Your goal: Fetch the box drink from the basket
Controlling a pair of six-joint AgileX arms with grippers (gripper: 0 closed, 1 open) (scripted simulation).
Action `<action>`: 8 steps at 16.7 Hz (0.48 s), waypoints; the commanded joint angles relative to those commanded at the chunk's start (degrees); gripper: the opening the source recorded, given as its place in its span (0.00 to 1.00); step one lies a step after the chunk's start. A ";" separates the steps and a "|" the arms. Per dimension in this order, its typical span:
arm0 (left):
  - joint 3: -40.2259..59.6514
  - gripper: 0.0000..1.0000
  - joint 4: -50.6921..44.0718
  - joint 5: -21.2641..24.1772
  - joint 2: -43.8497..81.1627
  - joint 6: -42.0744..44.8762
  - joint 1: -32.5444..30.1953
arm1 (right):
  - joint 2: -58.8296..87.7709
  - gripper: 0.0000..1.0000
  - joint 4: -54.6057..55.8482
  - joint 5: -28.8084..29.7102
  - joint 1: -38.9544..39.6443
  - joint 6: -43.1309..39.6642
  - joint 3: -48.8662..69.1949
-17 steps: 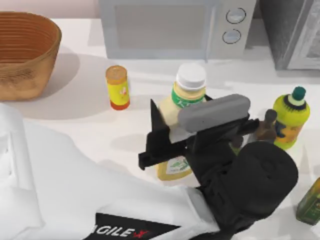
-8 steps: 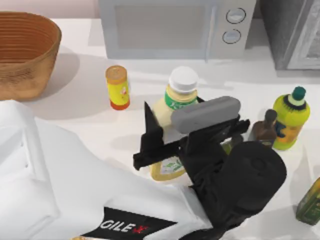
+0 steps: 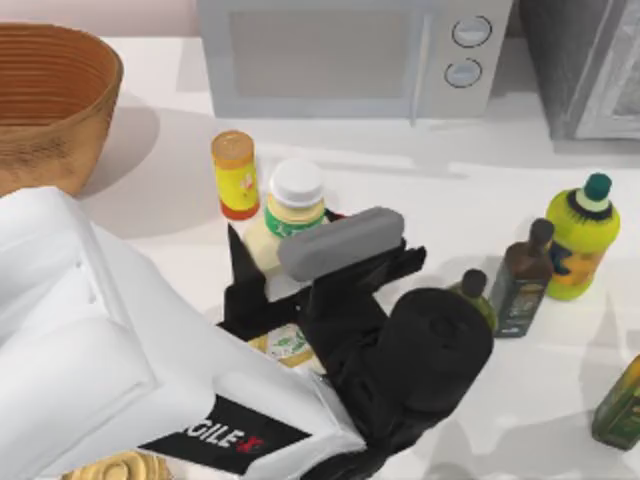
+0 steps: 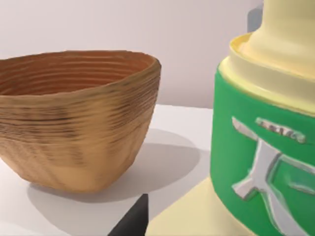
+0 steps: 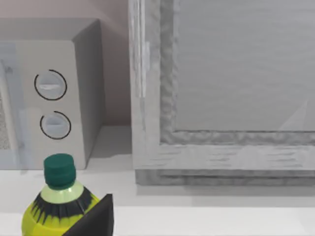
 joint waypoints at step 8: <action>0.00 0.45 0.00 0.00 0.00 0.00 0.00 | 0.00 1.00 0.00 0.00 0.00 0.00 0.00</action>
